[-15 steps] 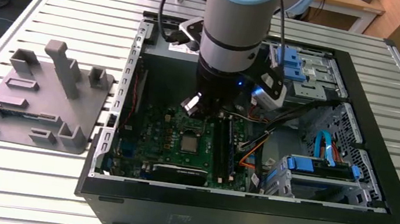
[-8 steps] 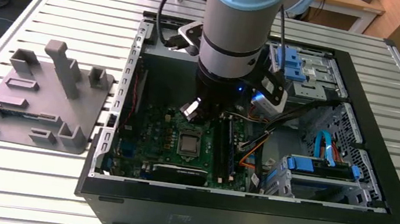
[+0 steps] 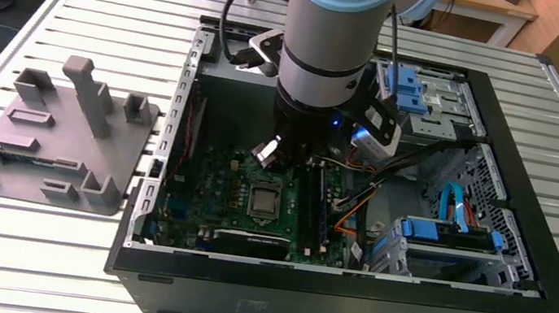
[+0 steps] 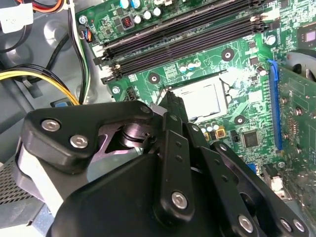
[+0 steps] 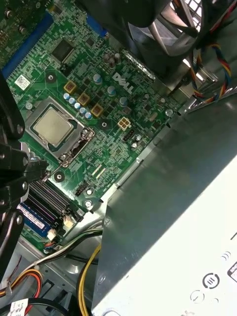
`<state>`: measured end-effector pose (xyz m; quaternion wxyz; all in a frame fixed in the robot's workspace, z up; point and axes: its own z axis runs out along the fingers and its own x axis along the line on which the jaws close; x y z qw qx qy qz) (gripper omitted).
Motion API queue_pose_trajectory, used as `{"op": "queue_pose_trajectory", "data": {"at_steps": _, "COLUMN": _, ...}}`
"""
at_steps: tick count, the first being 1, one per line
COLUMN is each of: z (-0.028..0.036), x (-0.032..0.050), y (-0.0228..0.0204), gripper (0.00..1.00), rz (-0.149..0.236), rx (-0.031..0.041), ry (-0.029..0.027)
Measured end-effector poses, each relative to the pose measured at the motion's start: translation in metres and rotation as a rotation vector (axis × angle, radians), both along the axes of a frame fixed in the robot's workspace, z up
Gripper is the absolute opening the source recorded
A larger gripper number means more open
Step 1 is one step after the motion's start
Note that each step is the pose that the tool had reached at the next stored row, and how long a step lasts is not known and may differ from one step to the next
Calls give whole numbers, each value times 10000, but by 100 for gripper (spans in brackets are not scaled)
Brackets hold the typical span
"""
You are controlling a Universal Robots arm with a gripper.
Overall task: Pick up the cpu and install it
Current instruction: 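Close the cpu cover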
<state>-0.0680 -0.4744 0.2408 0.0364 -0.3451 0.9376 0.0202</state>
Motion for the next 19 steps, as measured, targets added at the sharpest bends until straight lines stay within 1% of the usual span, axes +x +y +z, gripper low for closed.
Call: {"op": "queue_pose_trajectory", "data": {"at_steps": 19, "z": 0, "x": 0, "y": 6, "gripper": 11, "rz": -1, "rx": 0, "ry": 0}}
